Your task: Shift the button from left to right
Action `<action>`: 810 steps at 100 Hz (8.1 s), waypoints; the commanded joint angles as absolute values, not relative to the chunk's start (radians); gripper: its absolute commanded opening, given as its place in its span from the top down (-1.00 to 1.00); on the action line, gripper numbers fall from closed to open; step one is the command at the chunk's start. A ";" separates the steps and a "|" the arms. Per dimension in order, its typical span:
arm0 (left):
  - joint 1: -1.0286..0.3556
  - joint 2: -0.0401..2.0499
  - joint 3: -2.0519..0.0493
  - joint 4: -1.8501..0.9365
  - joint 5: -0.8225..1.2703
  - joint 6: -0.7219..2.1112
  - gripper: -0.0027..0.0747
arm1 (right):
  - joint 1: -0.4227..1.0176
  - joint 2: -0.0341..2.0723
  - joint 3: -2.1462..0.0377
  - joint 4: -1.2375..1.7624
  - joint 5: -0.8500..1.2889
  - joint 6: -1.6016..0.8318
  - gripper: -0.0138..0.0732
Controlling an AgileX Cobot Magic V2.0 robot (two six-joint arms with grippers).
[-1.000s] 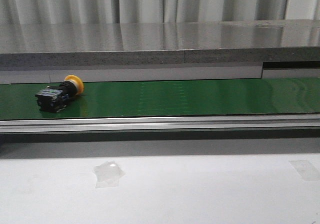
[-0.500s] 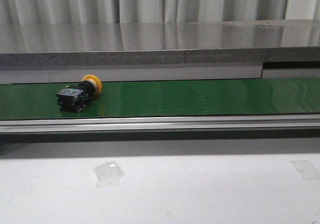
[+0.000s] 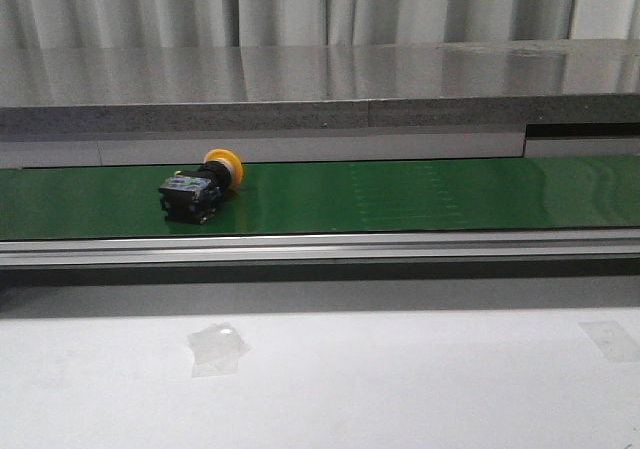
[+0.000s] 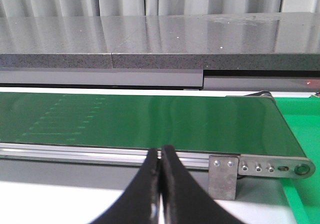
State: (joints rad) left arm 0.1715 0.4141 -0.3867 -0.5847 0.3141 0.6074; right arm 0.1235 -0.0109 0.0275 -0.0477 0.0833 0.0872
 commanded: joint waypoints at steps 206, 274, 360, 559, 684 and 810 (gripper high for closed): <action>0.165 0.419 -0.414 -0.608 0.246 0.607 0.98 | 0.118 0.736 -0.844 0.012 0.918 0.085 -0.66; 0.165 0.419 -0.414 -0.608 0.246 0.607 0.98 | 0.144 1.238 -1.108 0.084 0.828 0.066 -0.65; 0.165 0.419 -0.414 -0.608 0.246 0.607 0.98 | 0.184 1.617 -1.267 0.053 0.748 0.066 -0.65; 0.165 0.419 -0.414 -0.608 0.246 0.607 0.98 | -0.312 1.660 -1.267 -0.279 0.636 -0.166 0.31; 0.165 0.419 -0.414 -0.608 0.246 0.607 0.98 | -0.376 1.754 -1.267 -0.210 0.583 -0.172 0.05; 0.165 0.419 -0.414 -0.608 0.246 0.607 0.98 | -0.362 1.694 -1.324 -0.165 0.608 -0.168 -0.51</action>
State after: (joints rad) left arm 0.1715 0.4141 -0.3867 -0.5847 0.3141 0.6074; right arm -0.3709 1.7728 -1.2625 -0.1900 0.6328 -0.1635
